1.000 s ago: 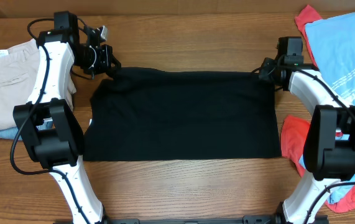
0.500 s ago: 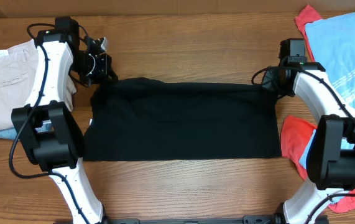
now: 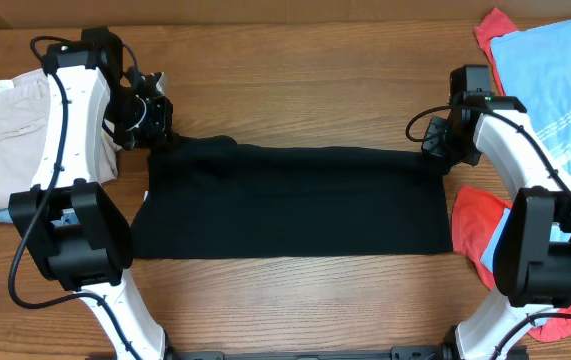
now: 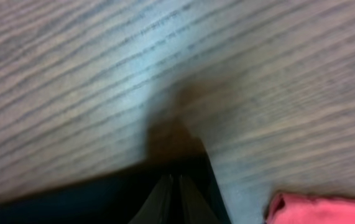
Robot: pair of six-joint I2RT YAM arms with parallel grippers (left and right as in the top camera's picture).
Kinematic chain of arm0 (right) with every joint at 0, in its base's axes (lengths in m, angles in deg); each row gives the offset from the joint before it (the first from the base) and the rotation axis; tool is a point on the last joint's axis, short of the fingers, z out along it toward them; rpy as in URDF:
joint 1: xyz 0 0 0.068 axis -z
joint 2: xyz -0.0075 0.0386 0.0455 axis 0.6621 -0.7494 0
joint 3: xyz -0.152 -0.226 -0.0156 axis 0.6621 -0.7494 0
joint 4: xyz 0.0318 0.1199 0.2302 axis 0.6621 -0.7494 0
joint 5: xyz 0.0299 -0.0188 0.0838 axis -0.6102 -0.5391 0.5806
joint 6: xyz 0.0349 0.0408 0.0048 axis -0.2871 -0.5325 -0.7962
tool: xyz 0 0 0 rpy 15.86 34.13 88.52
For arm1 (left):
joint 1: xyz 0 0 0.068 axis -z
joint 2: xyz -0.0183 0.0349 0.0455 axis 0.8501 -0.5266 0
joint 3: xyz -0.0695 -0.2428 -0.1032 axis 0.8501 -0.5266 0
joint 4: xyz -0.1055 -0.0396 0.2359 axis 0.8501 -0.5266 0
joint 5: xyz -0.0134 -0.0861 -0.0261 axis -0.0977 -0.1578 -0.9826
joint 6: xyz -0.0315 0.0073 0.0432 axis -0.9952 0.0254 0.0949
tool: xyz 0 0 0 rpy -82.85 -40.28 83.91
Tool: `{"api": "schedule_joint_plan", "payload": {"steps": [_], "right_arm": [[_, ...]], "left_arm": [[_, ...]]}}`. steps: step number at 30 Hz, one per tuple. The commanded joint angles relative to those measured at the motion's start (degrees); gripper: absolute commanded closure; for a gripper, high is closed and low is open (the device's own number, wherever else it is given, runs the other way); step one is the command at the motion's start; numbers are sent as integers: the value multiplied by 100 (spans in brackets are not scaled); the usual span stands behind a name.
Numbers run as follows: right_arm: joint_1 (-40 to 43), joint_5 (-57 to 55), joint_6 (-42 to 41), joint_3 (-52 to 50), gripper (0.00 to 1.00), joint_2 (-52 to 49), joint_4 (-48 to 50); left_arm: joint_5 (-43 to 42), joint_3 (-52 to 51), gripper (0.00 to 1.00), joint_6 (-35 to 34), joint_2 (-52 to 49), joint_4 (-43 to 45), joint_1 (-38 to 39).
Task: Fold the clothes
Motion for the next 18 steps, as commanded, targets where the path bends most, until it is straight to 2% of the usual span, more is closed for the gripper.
{"api": "schedule_joint_plan", "payload": {"steps": [1, 10, 11, 12, 13, 14, 18], "right_arm": [[70, -306, 37, 544, 94, 219, -361], [70, -275, 35, 870, 93, 219, -1502], [70, -260, 35, 870, 90, 219, -1615], [70, -262, 37, 870, 83, 219, -1725], [70, -262, 37, 870, 71, 219, -1829], [70, -262, 37, 870, 66, 219, -1921], [70, -264, 37, 870, 64, 219, -2057]], "left_arm": [[247, 72, 96, 61, 142, -118, -37], [251, 72, 96, 63, 142, -155, -37], [251, 72, 96, 63, 142, -155, -37], [249, 72, 96, 63, 142, -157, -37], [249, 72, 96, 63, 142, -157, -37], [249, 72, 96, 63, 142, -157, -37], [247, 72, 96, 63, 142, -162, -37]]}}
